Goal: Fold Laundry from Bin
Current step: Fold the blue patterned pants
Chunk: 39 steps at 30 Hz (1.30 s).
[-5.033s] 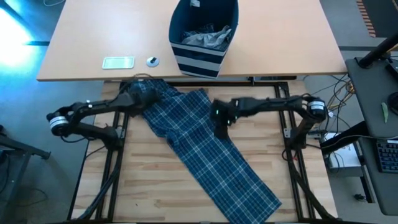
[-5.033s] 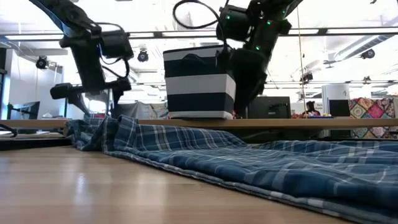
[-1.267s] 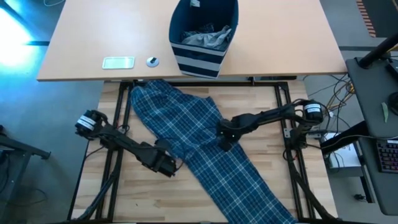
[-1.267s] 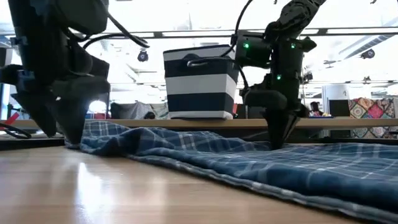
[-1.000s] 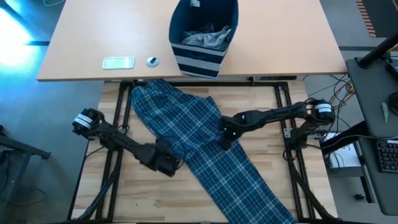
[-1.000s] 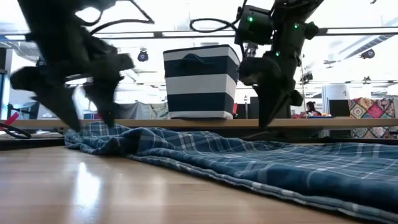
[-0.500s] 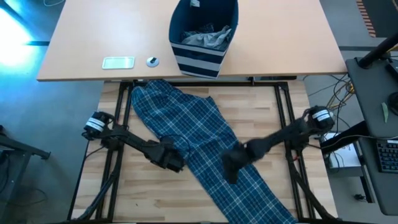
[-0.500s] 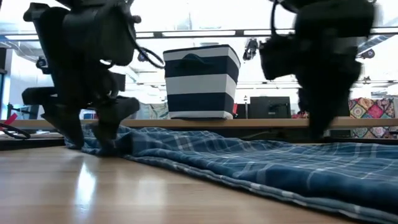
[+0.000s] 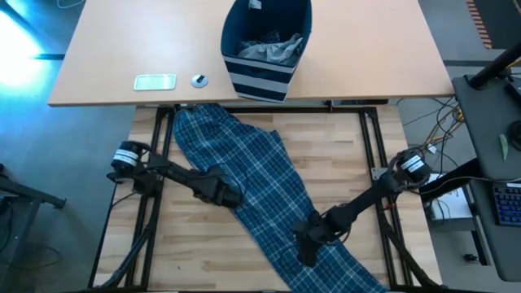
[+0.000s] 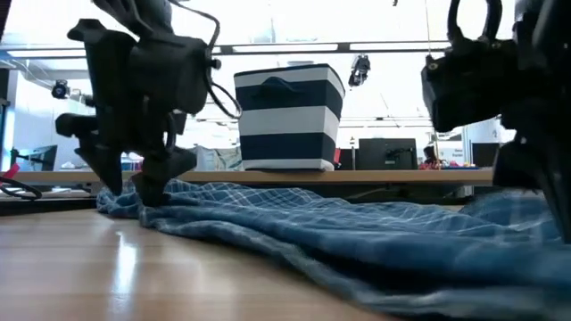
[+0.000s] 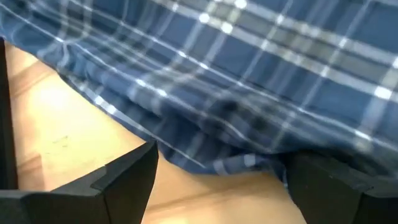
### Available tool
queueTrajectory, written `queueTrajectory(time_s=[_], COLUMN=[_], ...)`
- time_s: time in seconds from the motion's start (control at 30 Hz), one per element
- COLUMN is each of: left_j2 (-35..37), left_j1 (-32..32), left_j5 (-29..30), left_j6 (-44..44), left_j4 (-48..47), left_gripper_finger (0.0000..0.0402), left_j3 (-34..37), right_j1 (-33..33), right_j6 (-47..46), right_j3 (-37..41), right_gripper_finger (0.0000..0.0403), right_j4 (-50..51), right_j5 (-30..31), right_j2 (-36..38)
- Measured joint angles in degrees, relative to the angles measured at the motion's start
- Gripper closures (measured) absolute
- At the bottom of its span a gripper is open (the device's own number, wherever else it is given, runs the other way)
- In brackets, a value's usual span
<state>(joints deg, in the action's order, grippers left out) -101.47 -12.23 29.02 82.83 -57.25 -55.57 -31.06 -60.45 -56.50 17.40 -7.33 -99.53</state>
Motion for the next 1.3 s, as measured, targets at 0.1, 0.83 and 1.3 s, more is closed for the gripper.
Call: queueTrajectory(time_s=[0.1,0.83,1.3], left_j2=[3.3,4.8,15.6], left_j1=[0.3,11.5,26.3], left_j5=[0.7,5.0,10.1], left_j6=[-0.8,-1.2,-15.5], left_j4=[-1.0,12.1,10.0], left_gripper_finger=[0.0086,0.0086,0.0086], left_j3=[0.0,11.0,15.5], right_j1=[1.6,-3.1,13.9], right_j6=[0.0,-4.9,7.3], right_j3=[0.3,-0.1,-6.3], right_gripper_finger=[0.0394,0.0394,0.0394], right_j4=[0.8,-6.7,-5.3], right_j5=[1.1,4.3,-0.8], right_j2=[4.3,-1.8,-4.4])
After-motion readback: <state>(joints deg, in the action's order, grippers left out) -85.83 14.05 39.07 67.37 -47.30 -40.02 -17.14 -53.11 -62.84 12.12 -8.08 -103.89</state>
